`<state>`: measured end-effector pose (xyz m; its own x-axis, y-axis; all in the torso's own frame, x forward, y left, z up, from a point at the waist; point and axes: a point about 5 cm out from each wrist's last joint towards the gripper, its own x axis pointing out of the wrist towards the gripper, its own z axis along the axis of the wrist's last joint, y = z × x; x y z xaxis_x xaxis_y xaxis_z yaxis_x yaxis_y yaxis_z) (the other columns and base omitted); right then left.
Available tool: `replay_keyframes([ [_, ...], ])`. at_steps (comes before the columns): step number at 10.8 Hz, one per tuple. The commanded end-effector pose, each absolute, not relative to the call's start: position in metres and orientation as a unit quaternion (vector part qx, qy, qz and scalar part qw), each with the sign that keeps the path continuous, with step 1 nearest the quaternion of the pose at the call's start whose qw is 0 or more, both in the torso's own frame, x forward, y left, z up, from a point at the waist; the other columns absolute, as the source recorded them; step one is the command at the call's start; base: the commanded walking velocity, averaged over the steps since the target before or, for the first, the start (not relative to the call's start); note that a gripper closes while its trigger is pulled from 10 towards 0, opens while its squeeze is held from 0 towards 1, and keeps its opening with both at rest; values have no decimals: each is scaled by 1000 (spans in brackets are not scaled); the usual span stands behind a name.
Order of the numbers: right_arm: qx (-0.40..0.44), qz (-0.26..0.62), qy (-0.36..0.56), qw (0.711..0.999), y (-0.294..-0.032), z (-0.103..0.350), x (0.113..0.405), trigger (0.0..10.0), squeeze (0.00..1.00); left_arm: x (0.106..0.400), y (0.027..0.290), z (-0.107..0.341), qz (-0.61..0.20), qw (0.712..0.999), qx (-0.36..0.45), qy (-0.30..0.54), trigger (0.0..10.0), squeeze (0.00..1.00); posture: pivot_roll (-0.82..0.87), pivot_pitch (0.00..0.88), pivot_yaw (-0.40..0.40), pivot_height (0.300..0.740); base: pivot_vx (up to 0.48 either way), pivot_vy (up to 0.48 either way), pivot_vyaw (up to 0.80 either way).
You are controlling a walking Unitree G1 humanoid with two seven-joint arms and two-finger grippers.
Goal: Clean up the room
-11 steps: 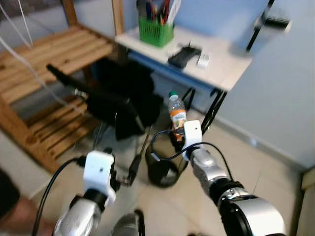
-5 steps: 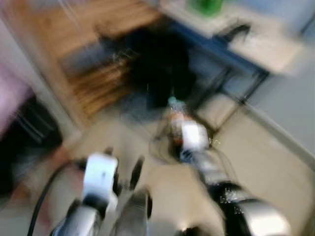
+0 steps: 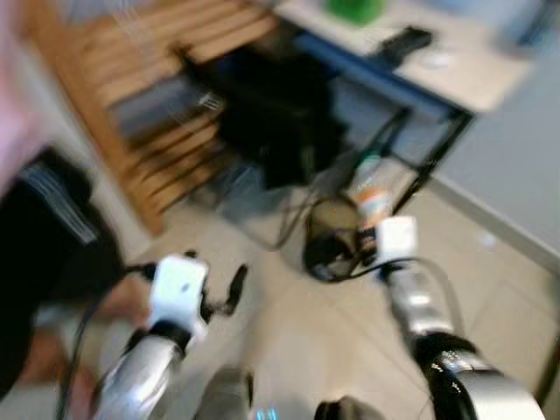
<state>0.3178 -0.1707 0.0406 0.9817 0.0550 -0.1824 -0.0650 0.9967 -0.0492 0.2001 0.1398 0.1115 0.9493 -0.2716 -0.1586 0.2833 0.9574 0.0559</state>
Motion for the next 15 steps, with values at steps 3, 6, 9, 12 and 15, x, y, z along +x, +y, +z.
replay_keyframes([
  [3, -40, 20, 31, 999, -203, 52, 263, 10000, 0, 211, 144, 99, -137, 985, 69, 83, 10000, 0, 39, 0, -64, 740, 0, 0, 0],
  [6, -15, 71, 40, 997, -196, 52, 217, 10000, 0, 206, 160, 101, -75, 994, 18, 78, 10000, 0, 34, 0, -66, 740, 0, 0, 0],
  [9, -14, 90, 58, 994, -187, 58, 224, 10000, 0, 216, 164, 97, -69, 994, 24, 76, 10000, 0, 40, 0, -67, 740, 0, 0, 0],
  [12, -19, 112, 28, 993, -185, 55, 231, 10000, 0, 213, 172, 89, -70, 996, 32, 39, 10000, 0, 24, 0, -62, 740, 0, 0, 0],
  [15, 42, 17, 114, 992, -214, 4, 223, 10000, 0, 206, 165, 56, -122, 984, 123, 44, 10000, 0, 23, 0, -47, 740, 0, 0, 0],
])
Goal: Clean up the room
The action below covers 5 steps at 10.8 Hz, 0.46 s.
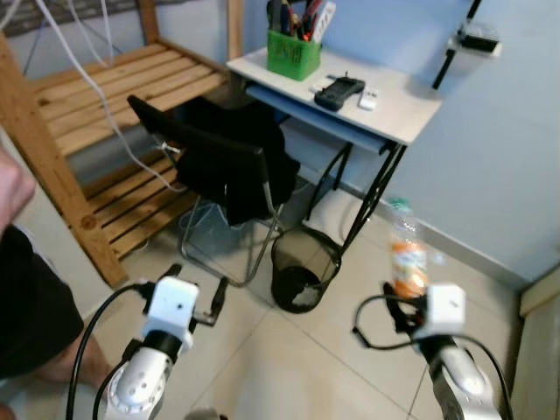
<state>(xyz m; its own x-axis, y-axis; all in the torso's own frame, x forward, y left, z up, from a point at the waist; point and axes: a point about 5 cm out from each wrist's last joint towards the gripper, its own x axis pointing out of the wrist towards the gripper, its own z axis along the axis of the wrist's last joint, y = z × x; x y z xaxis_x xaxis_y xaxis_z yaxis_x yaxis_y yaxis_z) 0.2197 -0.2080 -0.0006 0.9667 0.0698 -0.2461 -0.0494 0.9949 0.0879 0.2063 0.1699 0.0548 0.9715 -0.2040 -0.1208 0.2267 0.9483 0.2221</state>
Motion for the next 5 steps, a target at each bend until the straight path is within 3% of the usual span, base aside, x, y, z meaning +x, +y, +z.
replay_keyframes([
  [1, 55, 22, 106, 993, -207, 2, 223, 10000, 0, 207, 172, 49, -105, 985, 124, 52, 10000, 0, 12, 0, -38, 740, 0, 0, 0],
  [4, 35, 30, 81, 996, -192, 5, 238, 10000, 0, 219, 168, 43, -113, 988, 89, 58, 10000, 0, -4, 0, -20, 740, 0, 0, 0],
  [5, 32, 28, 81, 996, -193, 6, 239, 10000, 0, 222, 165, 46, -120, 988, 85, 55, 10000, 0, -6, 0, -20, 740, 330, 349, 0],
])
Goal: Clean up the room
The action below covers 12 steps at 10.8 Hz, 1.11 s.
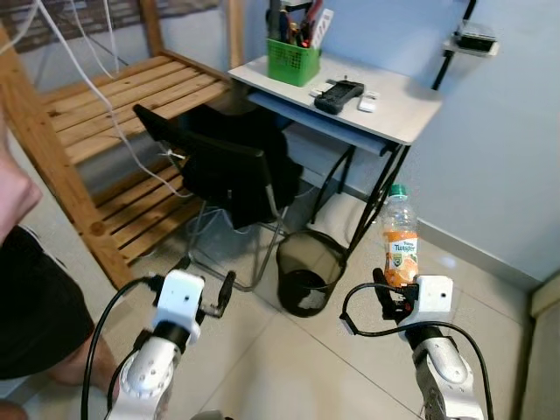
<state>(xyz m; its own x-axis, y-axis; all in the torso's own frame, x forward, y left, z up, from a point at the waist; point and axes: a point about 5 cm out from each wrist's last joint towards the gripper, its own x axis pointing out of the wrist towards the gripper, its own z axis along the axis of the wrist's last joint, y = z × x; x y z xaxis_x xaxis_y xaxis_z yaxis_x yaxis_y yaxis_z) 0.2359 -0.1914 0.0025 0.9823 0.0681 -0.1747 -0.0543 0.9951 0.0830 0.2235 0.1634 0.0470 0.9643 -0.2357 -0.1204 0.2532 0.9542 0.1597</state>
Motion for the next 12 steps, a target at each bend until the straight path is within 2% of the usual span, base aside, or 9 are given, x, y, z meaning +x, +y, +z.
replay_keyframes([
  [1, 31, 25, 77, 996, -195, 7, 242, 10000, 0, 228, 160, 48, -139, 985, 92, 52, 10000, 0, -8, 0, -19, 740, 431, 0, 0],
  [4, 16, 15, 78, 997, -198, 9, 249, 10000, 0, 233, 154, 52, -179, 978, 95, 53, 10000, 0, -9, 0, -13, 740, 453, 0, 0],
  [6, 12, 12, 91, 996, -197, 7, 256, 10000, 0, 235, 154, 56, -187, 976, 99, 48, 10000, 0, 2, 0, -7, 740, 456, 0, -644],
  [12, 4, 17, 106, 994, -193, 5, 264, 10000, 0, 232, 150, 57, -200, 974, 98, 54, 10000, 0, 19, 0, -9, 740, 469, 0, 0],
])
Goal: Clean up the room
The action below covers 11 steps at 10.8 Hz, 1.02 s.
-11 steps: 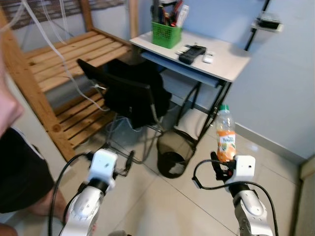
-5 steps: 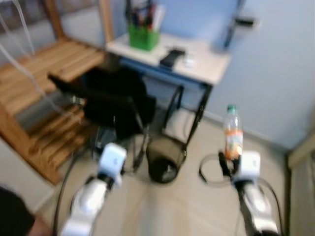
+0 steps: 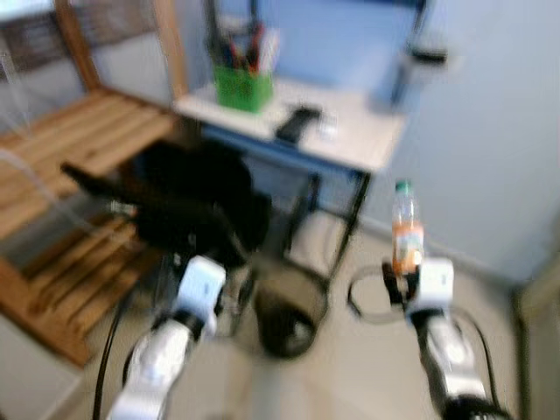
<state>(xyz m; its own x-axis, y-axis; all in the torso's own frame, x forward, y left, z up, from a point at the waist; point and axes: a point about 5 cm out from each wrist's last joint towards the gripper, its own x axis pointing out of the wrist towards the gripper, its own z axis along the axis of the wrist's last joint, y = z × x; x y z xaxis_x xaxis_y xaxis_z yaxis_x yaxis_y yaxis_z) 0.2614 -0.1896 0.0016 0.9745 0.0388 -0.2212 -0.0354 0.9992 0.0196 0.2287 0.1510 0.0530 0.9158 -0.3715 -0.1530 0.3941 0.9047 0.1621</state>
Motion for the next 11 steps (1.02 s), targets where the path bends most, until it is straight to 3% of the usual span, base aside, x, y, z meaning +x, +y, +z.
replay_keyframes([
  [1, 0, 21, 109, 994, -191, 5, 265, 10000, 0, 231, 148, 58, -205, 973, 96, 55, 10000, 0, 19, 0, -6, 740, 469, 0, 0],
  [4, 3, 27, 121, 992, -185, 1, 266, 10000, 0, 228, 148, 57, -207, 972, 92, 64, 10000, 0, 29, 0, -2, 740, 470, 0, 0],
  [11, 3, 56, 184, 981, -159, -8, 278, 10000, 0, 208, 157, 65, -205, 971, 101, 72, 10000, 0, 137, 23, 6, 740, 0, 0, 0],
])
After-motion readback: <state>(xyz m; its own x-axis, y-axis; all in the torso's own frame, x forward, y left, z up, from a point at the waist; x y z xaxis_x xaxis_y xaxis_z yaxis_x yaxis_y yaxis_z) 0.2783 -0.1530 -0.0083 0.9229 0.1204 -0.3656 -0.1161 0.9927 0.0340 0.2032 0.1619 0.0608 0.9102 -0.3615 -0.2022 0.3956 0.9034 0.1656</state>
